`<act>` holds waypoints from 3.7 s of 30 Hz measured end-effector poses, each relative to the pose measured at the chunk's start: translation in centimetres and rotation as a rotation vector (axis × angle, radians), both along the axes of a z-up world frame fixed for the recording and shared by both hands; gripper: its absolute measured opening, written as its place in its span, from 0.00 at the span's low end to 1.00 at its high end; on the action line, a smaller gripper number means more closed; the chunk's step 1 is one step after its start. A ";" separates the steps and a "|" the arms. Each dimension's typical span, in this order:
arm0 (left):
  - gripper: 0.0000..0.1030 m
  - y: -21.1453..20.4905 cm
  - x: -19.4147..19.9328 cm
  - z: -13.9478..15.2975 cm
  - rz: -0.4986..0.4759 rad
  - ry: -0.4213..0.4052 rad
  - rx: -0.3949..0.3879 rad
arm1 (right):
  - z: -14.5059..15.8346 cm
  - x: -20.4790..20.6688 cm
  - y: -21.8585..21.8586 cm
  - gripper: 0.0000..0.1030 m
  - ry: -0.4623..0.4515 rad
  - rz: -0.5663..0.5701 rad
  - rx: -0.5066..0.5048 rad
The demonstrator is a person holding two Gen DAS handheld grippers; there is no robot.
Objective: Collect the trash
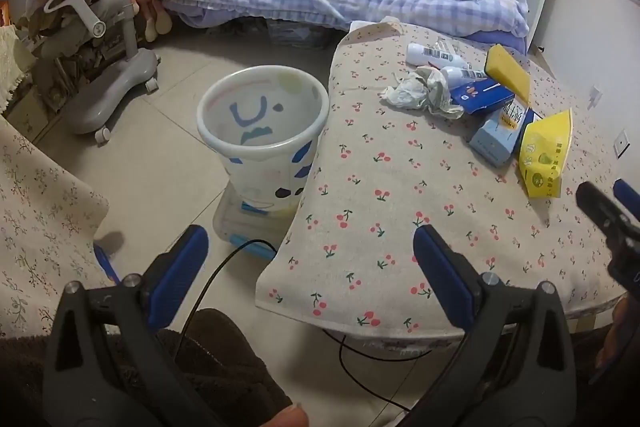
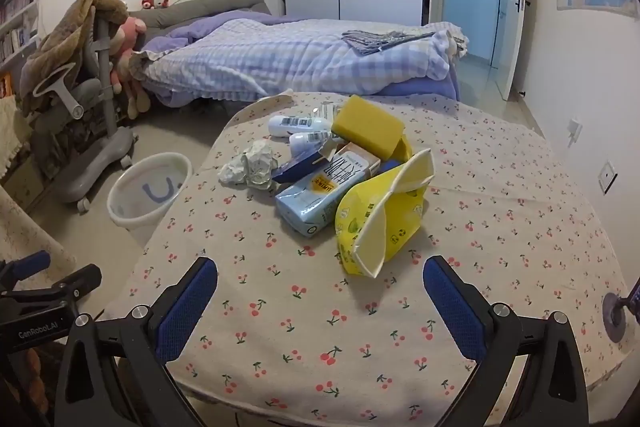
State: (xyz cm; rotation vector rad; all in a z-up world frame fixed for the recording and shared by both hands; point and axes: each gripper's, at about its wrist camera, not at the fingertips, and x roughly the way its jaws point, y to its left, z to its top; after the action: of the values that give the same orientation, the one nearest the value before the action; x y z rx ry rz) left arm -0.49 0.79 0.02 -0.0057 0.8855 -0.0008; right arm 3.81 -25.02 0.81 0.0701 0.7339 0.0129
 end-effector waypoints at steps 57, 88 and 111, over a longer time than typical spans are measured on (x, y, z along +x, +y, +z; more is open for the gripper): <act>0.99 -0.3 0.0 0.3 0.001 -0.024 -0.003 | -0.8 -0.3 1.2 1.00 0.019 0.022 -0.013; 0.99 -0.5 -0.1 0.3 0.003 -0.025 -0.005 | -1.0 -0.3 1.1 1.00 0.025 0.021 -0.008; 0.99 -2.6 7.5 2.9 -0.160 0.081 0.148 | -2.3 11.5 -5.9 1.00 0.372 -0.057 0.135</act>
State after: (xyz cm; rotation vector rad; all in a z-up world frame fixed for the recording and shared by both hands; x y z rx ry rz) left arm 7.00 -1.84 2.97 0.2041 0.9628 -0.0848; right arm 15.36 -30.87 -1.45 0.2266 1.1025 -0.0054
